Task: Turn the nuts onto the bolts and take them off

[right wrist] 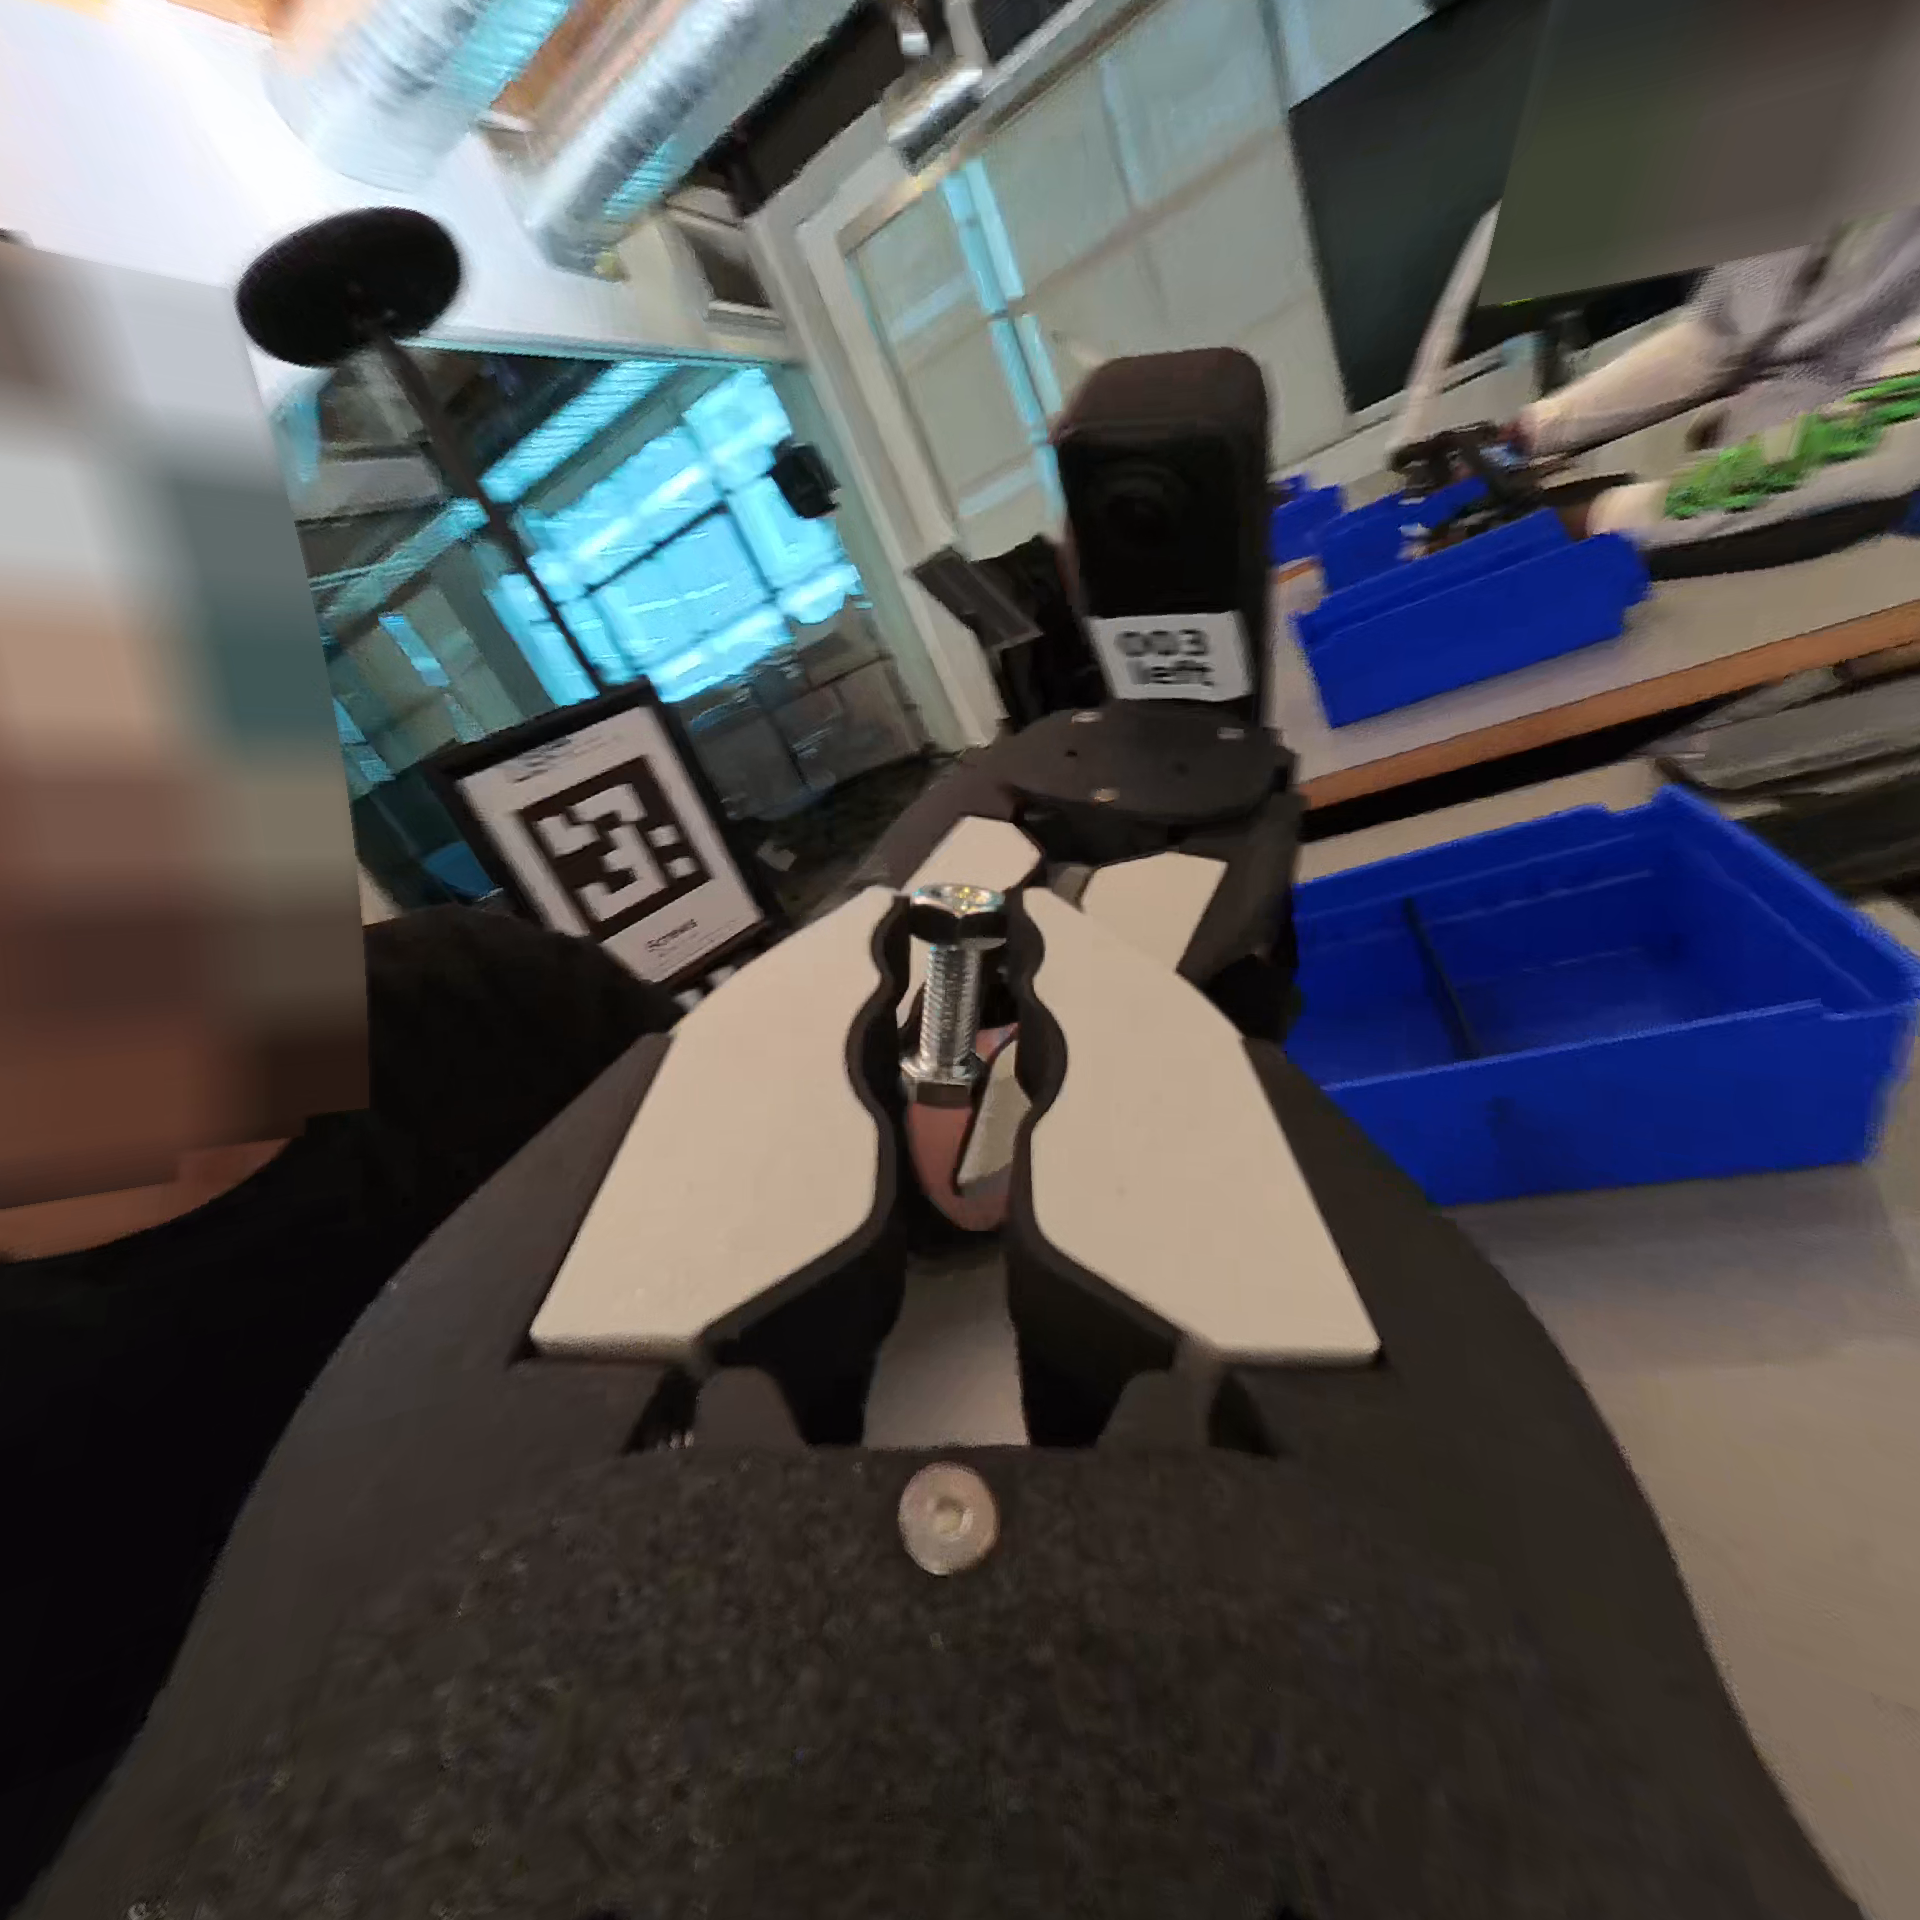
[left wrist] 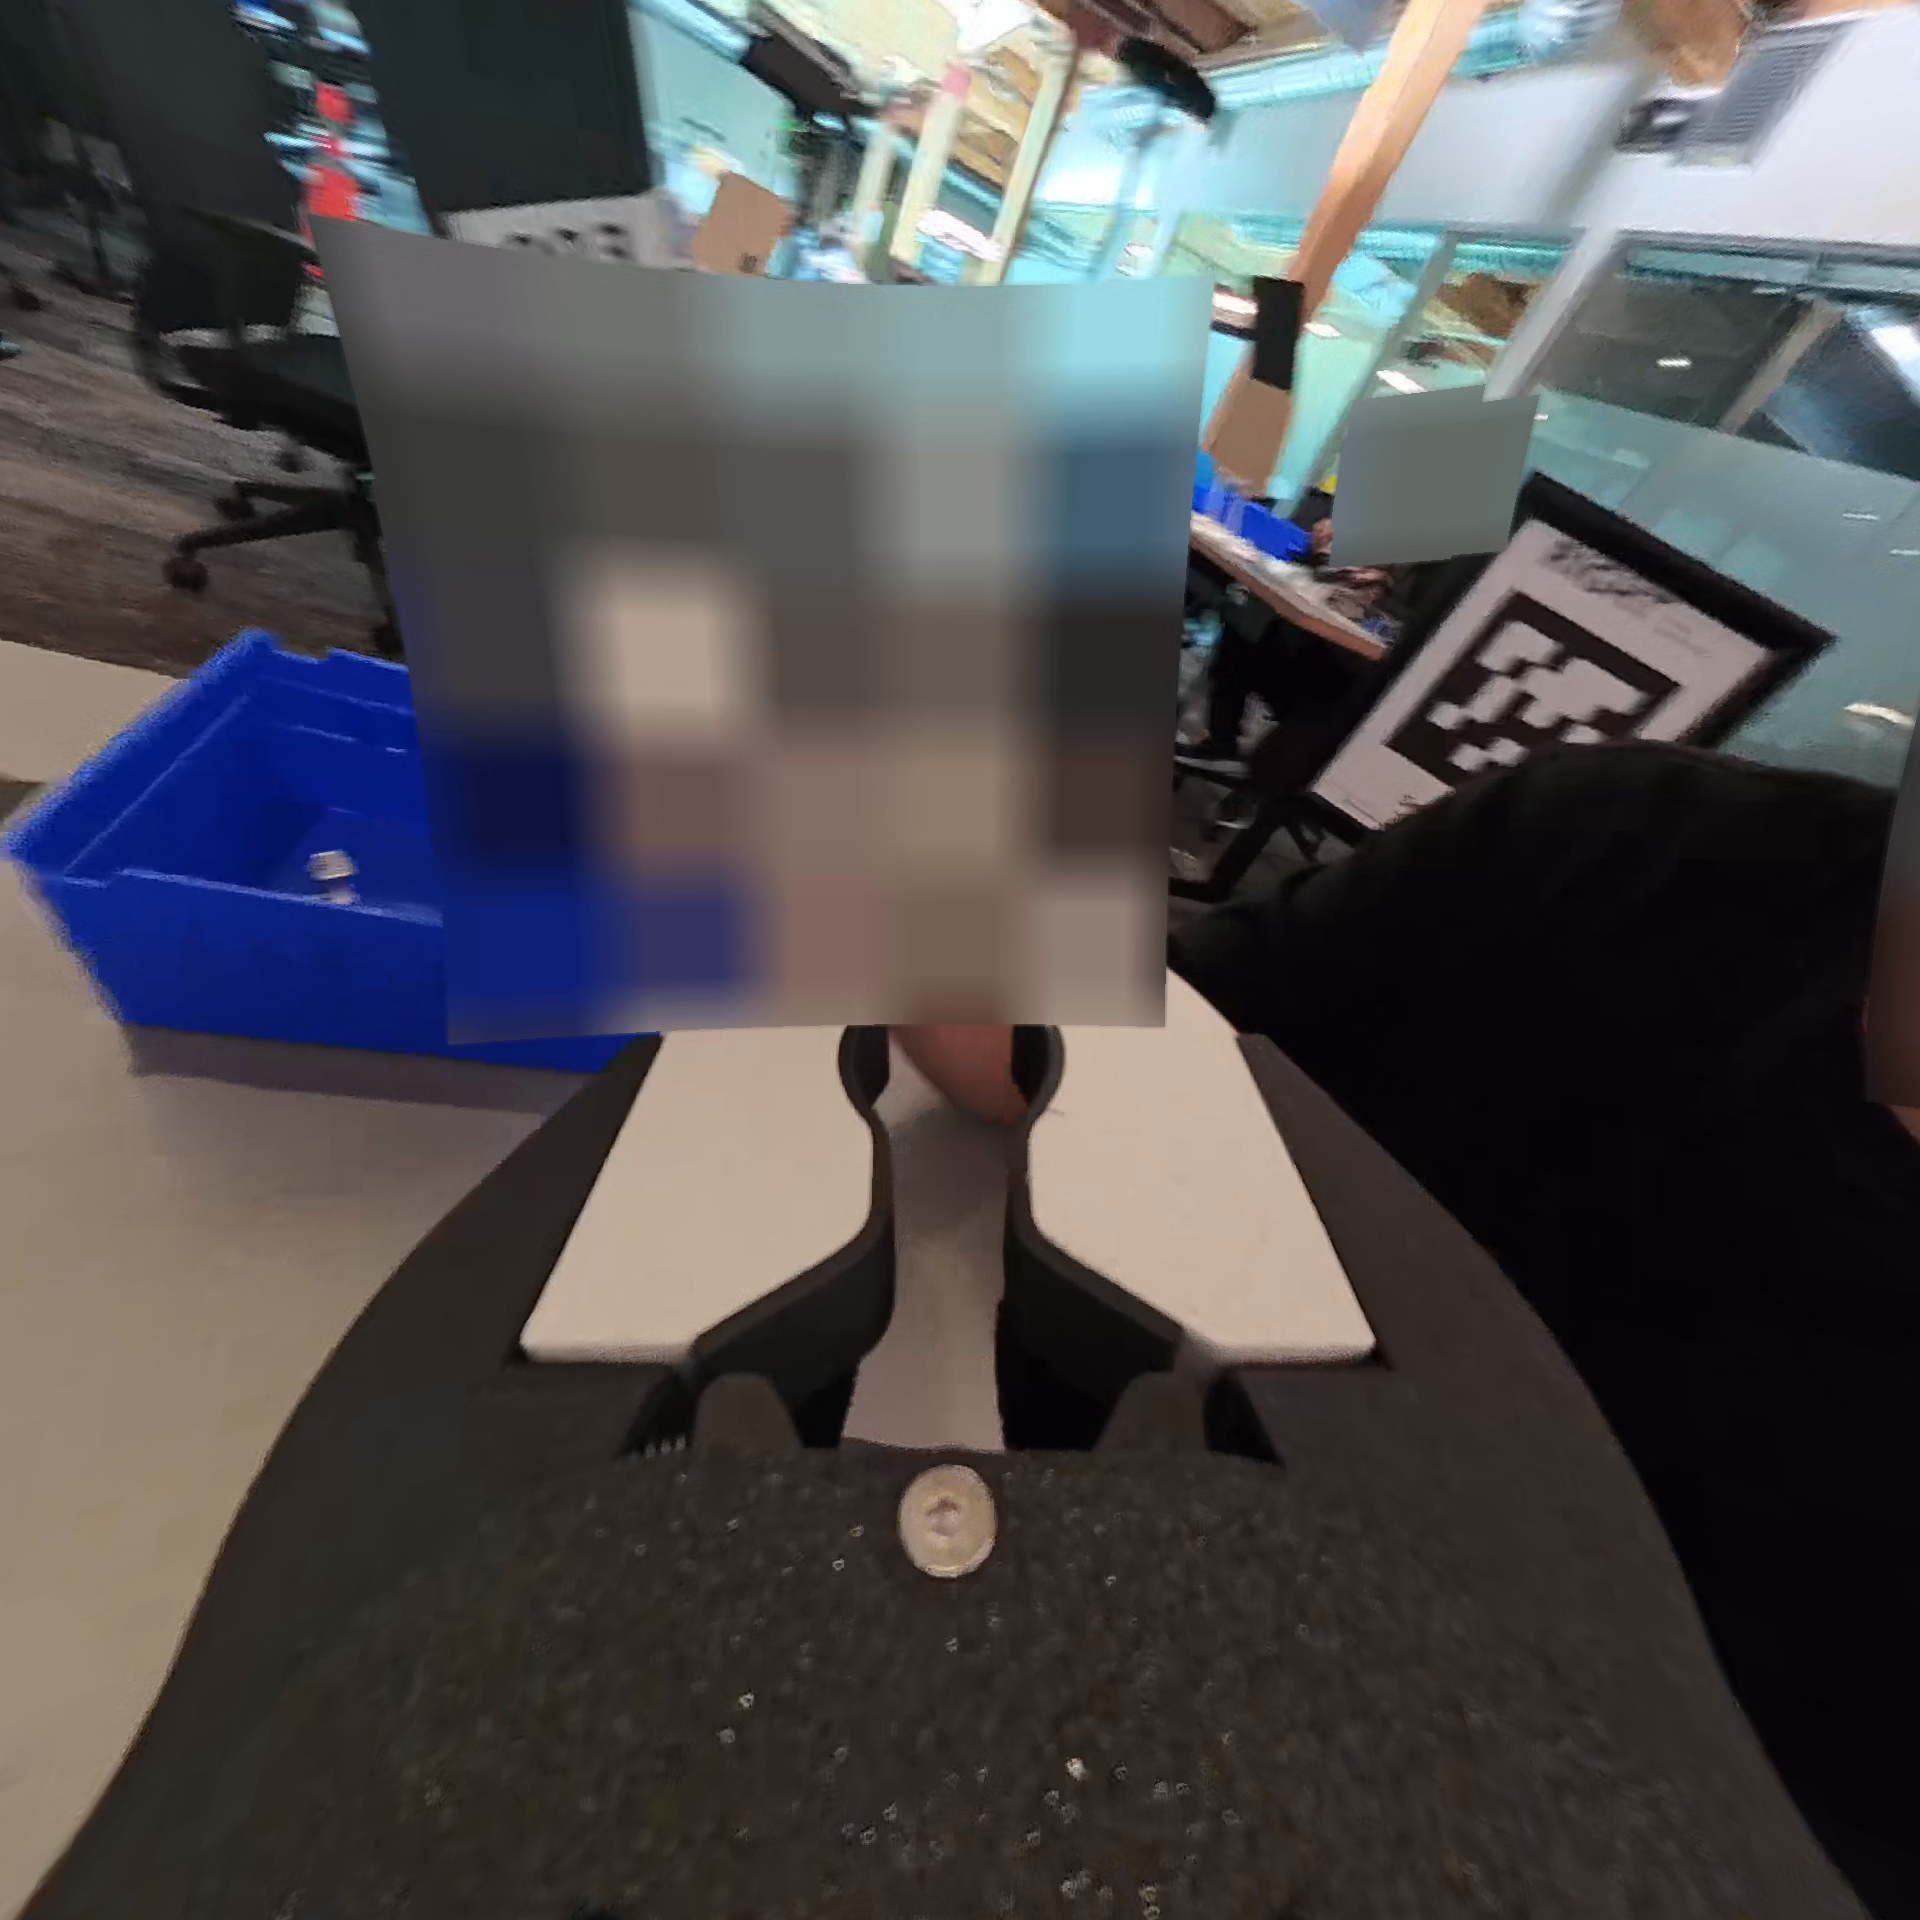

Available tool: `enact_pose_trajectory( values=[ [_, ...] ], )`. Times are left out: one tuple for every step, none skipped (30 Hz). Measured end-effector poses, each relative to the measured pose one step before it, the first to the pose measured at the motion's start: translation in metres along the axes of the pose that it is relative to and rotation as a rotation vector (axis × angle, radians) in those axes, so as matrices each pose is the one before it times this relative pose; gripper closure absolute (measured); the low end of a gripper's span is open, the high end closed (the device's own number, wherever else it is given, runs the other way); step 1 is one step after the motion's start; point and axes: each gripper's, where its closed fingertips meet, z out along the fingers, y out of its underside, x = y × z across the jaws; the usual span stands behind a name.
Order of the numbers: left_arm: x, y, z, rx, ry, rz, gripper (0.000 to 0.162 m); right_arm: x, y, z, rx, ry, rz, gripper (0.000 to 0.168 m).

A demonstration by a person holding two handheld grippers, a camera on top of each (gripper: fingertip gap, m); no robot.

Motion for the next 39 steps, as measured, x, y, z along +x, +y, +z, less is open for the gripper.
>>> enact_pose_trajectory(
  values=[
    [-0.01296,-0.00096,-0.0032,-0.0003,-0.0938,0.0117,0.144,0.0109,-0.00166,-0.00096,0.0037,0.0935,-0.0165,0.152],
    [-0.01601,-0.00016,-0.00339,-0.0073,-0.1164,0.0155,0.144,0.01322,-0.00153,-0.00091,0.0022,0.1148,-0.0225,0.151],
    [-0.01369,-0.00004,-0.00239,-0.0054,-0.0963,0.0103,0.144,0.01152,-0.00131,-0.00015,0.0026,0.1108,-0.0258,0.151],
    [-0.01031,-0.00122,-0.00158,0.0059,-0.0695,0.0073,0.144,0.00872,-0.00202,0.00067,0.008,0.0983,-0.0284,0.151],
    [-0.00705,-0.00227,-0.00076,0.0155,-0.0433,-0.0012,0.144,0.00611,-0.00226,0.00087,0.01,0.0892,-0.0274,0.151],
    [-0.0071,-0.00113,-0.00019,0.0076,-0.0452,-0.0022,0.144,0.00661,-0.00097,0.00049,-0.0017,0.0985,-0.0301,0.151],
    [-0.00922,-0.00027,0.00006,0.0013,-0.0675,0.0128,0.144,0.00769,0.00015,-0.00025,-0.0119,0.114,-0.0412,0.151],
    [-0.00886,-0.00004,0.00032,-0.0018,-0.0729,0.0267,0.144,0.00663,0.00123,-0.00021,-0.0185,0.1122,-0.0508,0.151],
    [-0.00565,0.00179,0.00143,-0.016,-0.061,0.0389,0.144,0.00352,0.00256,0.00053,-0.028,0.0913,-0.047,0.151],
    [-0.00274,0.00204,0.00225,-0.0187,-0.0483,0.0422,0.144,0.0009,0.00169,0.00032,-0.0211,0.0718,-0.036,0.151],
    [-0.0018,0.00068,0.00192,-0.0096,-0.0437,0.0358,0.144,0.00082,0.00077,-0.00048,-0.0139,0.0666,-0.029,0.151],
    [-0.0008,-0.00071,0.00129,-0.0004,-0.0305,0.0246,0.144,0.00062,-0.00009,-0.00109,-0.0087,0.0578,-0.0294,0.151],
    [0.00179,-0.00069,0.00081,0.002,-0.0031,0.0099,0.144,-0.00069,-0.00061,-0.00145,-0.0041,0.0365,-0.0203,0.151],
    [0.00155,-0.0012,-0.00009,0.0076,0.0081,-0.0026,0.144,-0.00052,-0.00076,-0.00157,0.0003,0.0232,-0.0125,0.151],
    [0.00143,-0.00158,-0.00088,0.0114,0.0158,-0.0056,0.144,0.00018,-0.00115,-0.00135,0.0052,0.0089,-0.0026,0.151],
    [0.00096,-0.00134,-0.00112,0.0088,0.0116,-0.0003,0.144,-0.00016,-0.00128,-0.00082,0.0082,-0.0096,0.014,0.151],
    [-0.00033,-0.00071,-0.00107,0.0038,-0.0013,0.0066,0.144,0.00008,-0.00071,-0.00017,0.0078,-0.0201,0.0183,0.151],
    [-0.00063,-0.00027,-0.00091,0.0002,-0.0058,0.0088,0.144,0.00068,-0.00073,0.00004,0.0088,-0.0246,0.0158,0.151],
    [0.0009,-0.00037,-0.00099,0.0004,0.0053,0.0063,0.144,-0.00004,-0.00139,-0.0002,0.0132,-0.0345,0.0132,0.15],
    [0.00301,-0.00139,-0.00143,0.0079,0.0224,0.0005,0.144,-0.00255,-0.00255,-0.0011,0.0208,-0.0571,0.0113,0.141],
    [0.00416,-0.00214,-0.00165,0.0122,0.0325,-0.0067,0.144,-0.00411,-0.0042,-0.00243,0.0285,-0.0739,0.0175,0.132],
    [0.00437,-0.0025,-0.00188,0.0153,0.0358,-0.0123,0.144,-0.00475,-0.0063,-0.00392,0.0425,-0.0831,0.0227,0.13],
    [0.00522,-0.00233,-0.00185,0.0137,0.043,-0.0147,0.144,-0.00589,-0.00877,-0.00492,0.0616,-0.0946,0.0122,0.129],
    [0.00724,-0.00184,-0.00187,0.0119,0.059,-0.0157,0.144,-0.00616,-0.009,-0.00513,0.0729,-0.1003,0.0031,0.128],
    [0.00754,-0.00282,-0.002,0.0181,0.0593,-0.0181,0.144,-0.00497,-0.00622,-0.00498,0.0597,-0.0962,0.0147,0.127],
    [0.00833,-0.00232,-0.00178,0.0151,0.064,-0.0188,0.145,-0.00471,-0.00176,-0.00405,0.0251,-0.0944,0.0307,0.127],
    [0.00962,-0.00125,-0.00137,0.0087,0.0724,-0.0206,0.145,-0.00316,0.00079,-0.00341,0.0075,-0.0808,0.0438,0.125],
    [0.00987,-0.00067,-0.0009,0.0056,0.0716,-0.0163,0.144,-0.00103,0.00036,-0.00294,0.0114,-0.0611,0.0482,0.123],
    [0.00864,-0.00218,-0.00067,0.0163,0.0623,-0.0144,0.144,-0.00282,0.00016,-0.00229,0.0146,-0.0669,0.0459,0.122],
    [0.0084,-0.00164,-0.00034,0.0125,0.0624,-0.0178,0.145,-0.00582,0.00113,-0.00113,0.0077,-0.0812,0.0462,0.122],
    [0.00835,0.00037,0.00027,0.0014,0.064,-0.0195,0.144,-0.00618,0.00352,0.00005,-0.0076,-0.0782,0.0442,0.121],
    [0.00635,0.00115,0.00059,-0.0021,0.0513,-0.0178,0.144,-0.00671,0.00513,0.00101,-0.0194,-0.0746,0.0313,0.117],
    [0.00431,0.0024,0.00106,-0.0105,0.0372,-0.0112,0.144,-0.00481,0.00459,0.00184,-0.0175,-0.0515,0.0196,0.115],
    [0.00256,0.00203,0.00134,-0.009,0.0242,-0.0046,0.144,-0.00321,0.00355,0.00225,-0.0114,-0.0338,0.0068,0.116],
    [0.00132,0.00127,0.00118,-0.0041,0.0145,-0.0026,0.144,-0.00276,0.00408,0.00286,-0.0161,-0.0273,-0.0007,0.119],
    [0.00145,0.00092,0.00119,-0.0028,0.0175,-0.0061,0.145,-0.00181,0.00441,0.00297,-0.0209,-0.0195,-0.0025,0.123],
    [0.0003,0.00018,0.00086,0.0022,0.0098,-0.0088,0.144,-0.00179,0.00307,0.0025,-0.0146,-0.0175,-0.0046,0.127],
    [-0.00251,0.00103,0.00065,-0.0046,-0.0106,-0.0034,0.144,-0.00156,0.00121,0.00144,-0.0041,-0.0143,-0.0058,0.135],
    [-0.00228,0.00158,0.00062,-0.0087,-0.0126,0.0003,0.144,0.00369,0.00046,0.00034,-0.0044,0.0208,0.0002,0.141]
  ],
)
